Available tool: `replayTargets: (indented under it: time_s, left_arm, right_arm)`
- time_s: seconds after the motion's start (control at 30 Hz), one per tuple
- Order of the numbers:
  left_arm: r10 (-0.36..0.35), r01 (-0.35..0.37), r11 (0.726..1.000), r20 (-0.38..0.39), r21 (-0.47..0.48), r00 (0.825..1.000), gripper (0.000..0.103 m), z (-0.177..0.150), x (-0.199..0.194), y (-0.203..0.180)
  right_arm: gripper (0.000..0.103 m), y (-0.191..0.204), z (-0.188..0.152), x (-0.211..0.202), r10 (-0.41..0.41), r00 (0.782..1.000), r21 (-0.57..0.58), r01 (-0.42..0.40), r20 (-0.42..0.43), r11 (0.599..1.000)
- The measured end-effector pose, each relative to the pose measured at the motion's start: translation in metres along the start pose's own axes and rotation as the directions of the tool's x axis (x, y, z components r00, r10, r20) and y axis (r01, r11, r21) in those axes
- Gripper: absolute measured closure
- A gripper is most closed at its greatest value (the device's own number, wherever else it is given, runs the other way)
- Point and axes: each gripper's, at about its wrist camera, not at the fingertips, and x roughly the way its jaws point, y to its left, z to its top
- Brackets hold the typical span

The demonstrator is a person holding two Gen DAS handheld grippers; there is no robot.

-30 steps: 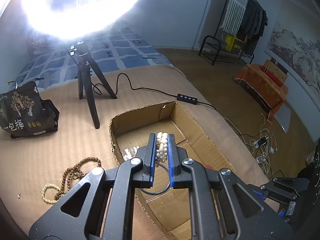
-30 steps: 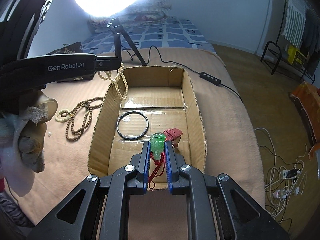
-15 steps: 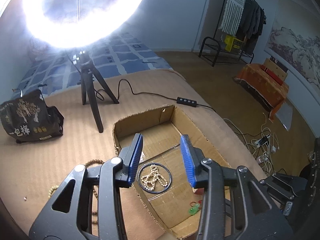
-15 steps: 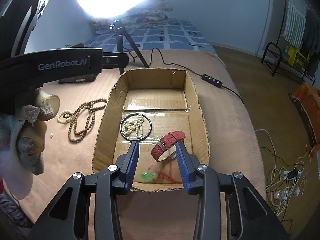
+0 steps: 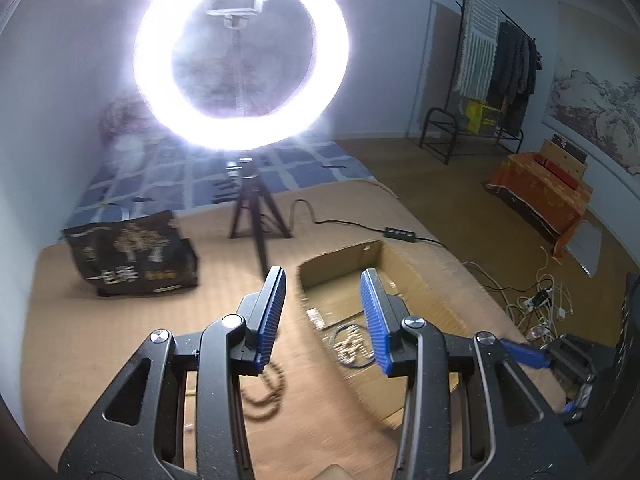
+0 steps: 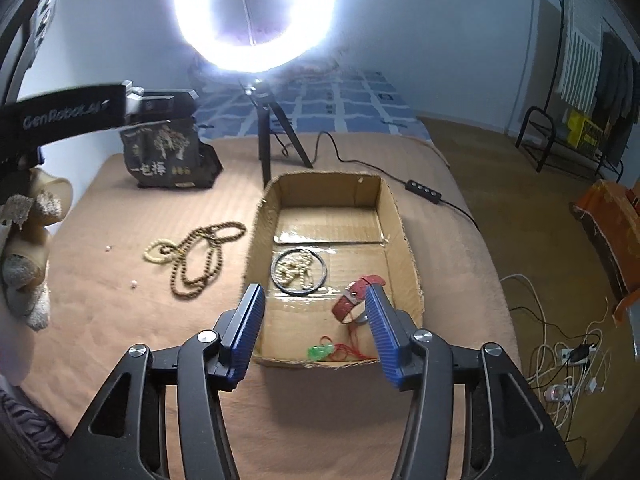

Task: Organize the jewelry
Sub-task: 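Move both open tools back toward the pearl earrings and bead strands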

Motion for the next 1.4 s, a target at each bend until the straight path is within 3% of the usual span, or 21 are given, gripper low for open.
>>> replayTargets:
  time_s: [0.37, 0.5, 0.77, 1.03, 1.4]
  left_arm:
    - [0.094, -0.096, 0.993, -0.029, -0.065, 0.995, 0.064, -0.033, -0.045, 0.093]
    - [0.13, -0.135, 0.988, -0.065, -0.077, 0.989, 0.064, -0.05, -0.048, 0.128]
    - [0.174, -0.188, 0.977, -0.132, -0.102, 0.976, 0.064, -0.088, -0.051, 0.197]
    - [0.18, -0.21, 0.965, -0.186, -0.158, 0.966, 0.064, -0.116, -0.039, 0.247]
    - [0.117, -0.16, 0.974, -0.248, -0.162, 0.962, 0.064, -0.151, 0.01, 0.263]
  right_arm:
    - [0.045, 0.051, 0.001, -0.014, 0.041, 0.998, -0.062, -0.037, 0.054, 0.997]
    - [0.04, 0.069, 0.002, 0.0, 0.066, 0.997, -0.079, -0.063, 0.031, 0.995]
    - [0.04, 0.099, 0.01, 0.039, 0.11, 0.993, -0.095, -0.113, -0.04, 0.989]
    - [0.04, 0.114, 0.016, 0.077, 0.14, 0.984, -0.075, -0.149, -0.111, 0.986]
    - [0.04, 0.135, 0.02, 0.125, 0.151, 0.973, -0.125, -0.174, -0.172, 0.977]
